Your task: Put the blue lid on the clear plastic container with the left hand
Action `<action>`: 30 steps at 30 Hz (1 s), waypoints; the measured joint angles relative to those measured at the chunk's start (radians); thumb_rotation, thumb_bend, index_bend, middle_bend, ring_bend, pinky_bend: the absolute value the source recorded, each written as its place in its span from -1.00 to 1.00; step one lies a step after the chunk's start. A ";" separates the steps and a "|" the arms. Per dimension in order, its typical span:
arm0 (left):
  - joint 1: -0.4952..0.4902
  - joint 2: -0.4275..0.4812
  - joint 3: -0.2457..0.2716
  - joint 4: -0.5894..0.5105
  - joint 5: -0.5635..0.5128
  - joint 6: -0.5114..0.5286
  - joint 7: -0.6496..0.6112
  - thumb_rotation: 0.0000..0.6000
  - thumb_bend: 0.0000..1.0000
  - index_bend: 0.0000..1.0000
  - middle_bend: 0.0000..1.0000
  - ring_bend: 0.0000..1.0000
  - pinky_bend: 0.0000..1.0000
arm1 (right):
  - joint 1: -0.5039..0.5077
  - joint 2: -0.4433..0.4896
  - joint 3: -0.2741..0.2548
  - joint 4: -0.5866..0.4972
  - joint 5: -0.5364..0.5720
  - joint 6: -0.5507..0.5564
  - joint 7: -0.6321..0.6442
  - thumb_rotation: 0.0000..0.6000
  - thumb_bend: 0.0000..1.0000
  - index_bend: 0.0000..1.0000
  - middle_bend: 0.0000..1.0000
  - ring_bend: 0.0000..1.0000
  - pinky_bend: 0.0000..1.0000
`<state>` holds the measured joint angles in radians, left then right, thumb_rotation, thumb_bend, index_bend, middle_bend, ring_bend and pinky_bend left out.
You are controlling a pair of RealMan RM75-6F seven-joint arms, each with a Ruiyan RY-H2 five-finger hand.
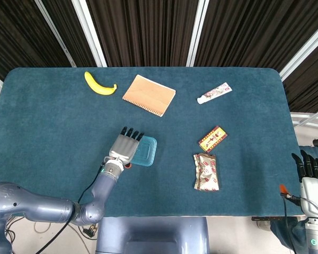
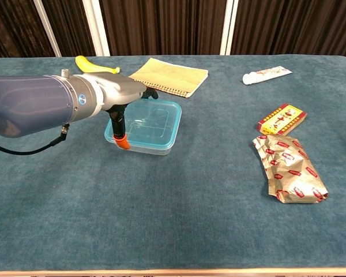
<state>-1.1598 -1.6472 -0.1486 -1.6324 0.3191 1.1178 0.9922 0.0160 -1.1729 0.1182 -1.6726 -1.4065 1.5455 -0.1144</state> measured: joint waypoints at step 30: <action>0.073 0.087 -0.023 -0.107 0.248 0.120 -0.141 1.00 -0.23 -0.14 -0.22 -0.82 -0.69 | 0.000 -0.002 0.001 -0.002 0.005 0.000 -0.004 1.00 -0.41 -0.80 -0.94 -0.93 -1.00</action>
<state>-1.0872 -1.5607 -0.1719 -1.7394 0.5673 1.2378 0.8512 0.0156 -1.1748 0.1196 -1.6744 -1.4015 1.5460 -0.1181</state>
